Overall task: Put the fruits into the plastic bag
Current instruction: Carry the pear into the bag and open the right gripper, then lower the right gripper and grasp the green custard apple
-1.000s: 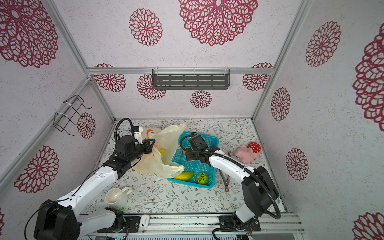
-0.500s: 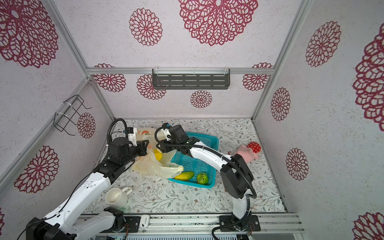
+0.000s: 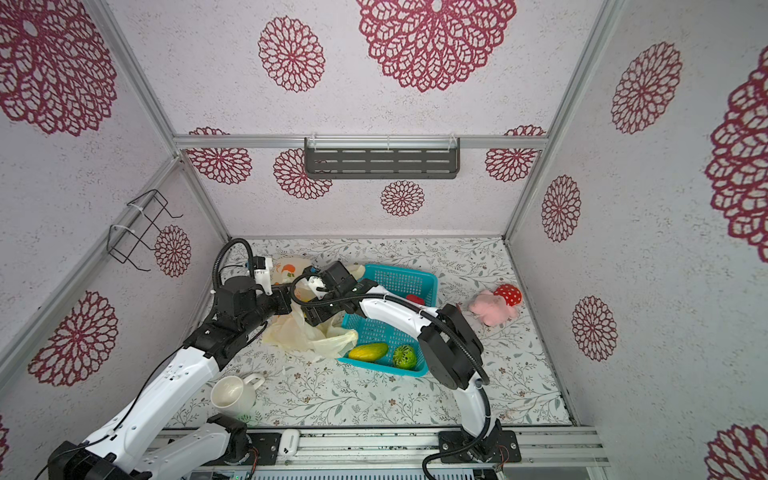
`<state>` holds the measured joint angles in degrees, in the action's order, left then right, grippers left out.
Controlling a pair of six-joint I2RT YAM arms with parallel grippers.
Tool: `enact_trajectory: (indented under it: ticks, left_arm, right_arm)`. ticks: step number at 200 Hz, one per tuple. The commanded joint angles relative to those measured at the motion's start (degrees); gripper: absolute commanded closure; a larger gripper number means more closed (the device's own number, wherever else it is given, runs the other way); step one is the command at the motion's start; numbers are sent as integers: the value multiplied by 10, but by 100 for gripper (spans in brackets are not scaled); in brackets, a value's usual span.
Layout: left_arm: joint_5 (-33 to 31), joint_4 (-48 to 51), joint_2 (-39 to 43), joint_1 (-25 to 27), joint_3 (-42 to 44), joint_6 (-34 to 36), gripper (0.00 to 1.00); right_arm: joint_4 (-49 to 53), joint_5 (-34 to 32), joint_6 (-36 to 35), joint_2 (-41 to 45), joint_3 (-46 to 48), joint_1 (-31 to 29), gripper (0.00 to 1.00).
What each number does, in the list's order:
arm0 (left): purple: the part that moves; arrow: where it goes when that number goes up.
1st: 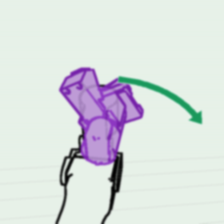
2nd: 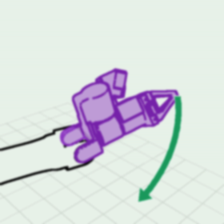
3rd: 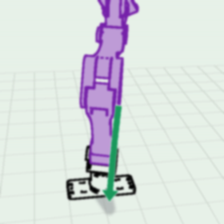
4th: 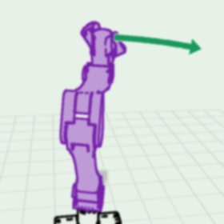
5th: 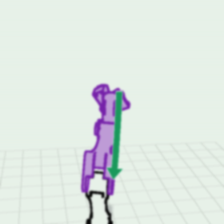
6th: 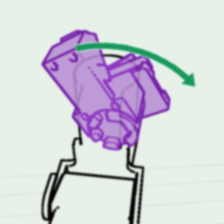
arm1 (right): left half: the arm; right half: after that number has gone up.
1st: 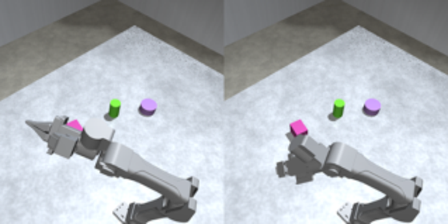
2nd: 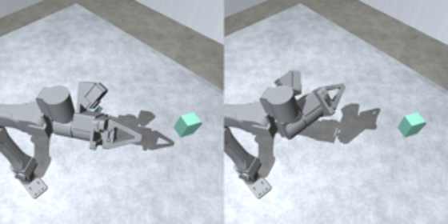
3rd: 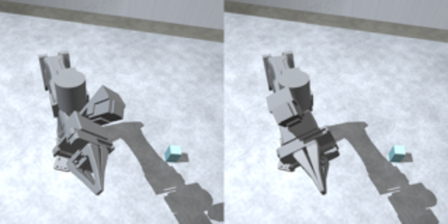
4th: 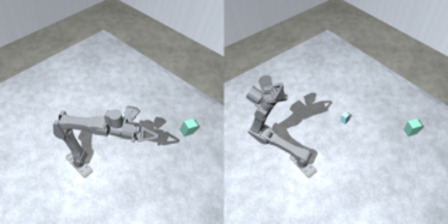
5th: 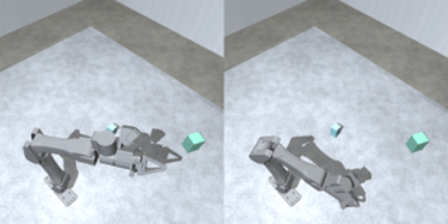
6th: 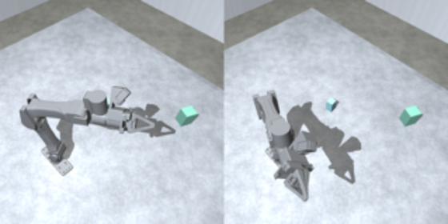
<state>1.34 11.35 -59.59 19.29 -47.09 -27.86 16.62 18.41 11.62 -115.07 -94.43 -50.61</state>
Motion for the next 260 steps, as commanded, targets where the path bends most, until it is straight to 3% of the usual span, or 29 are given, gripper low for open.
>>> enact_trajectory:
  ticks: [1, 73, 117, 140, 170, 207, 232, 260]
  left_arm:
    - [-4, -8, -1, -7, -5, 8, 100]
    - [16, -49, -13, -22, 13, -15, 100]
    - [16, -60, -25, -25, 15, -17, 100]
    - [18, -64, -28, -27, 17, -18, 100]
    - [23, -77, -38, -28, 19, -18, 100]
    - [38, -79, -61, -28, 5, -16, 100]
    - [42, -85, -72, -28, 3, -21, 100]
    - [51, -89, -77, -28, 3, -30, 100]
  right_arm:
    - [-19, -26, -2, 51, 16, 2, 20]
    - [-165, -133, 48, 195, 156, 34, 18]
    - [-208, -297, 79, 330, 290, 46, 16]
    - [-166, -379, 95, 400, 348, 53, 11]
    - [-13, -377, 98, 433, 360, 67, 9]
    - [200, -329, 138, 380, 316, 71, 9]
    - [230, -255, 141, 342, 331, 68, 8]
    - [247, -228, 128, 298, 333, 67, 8]
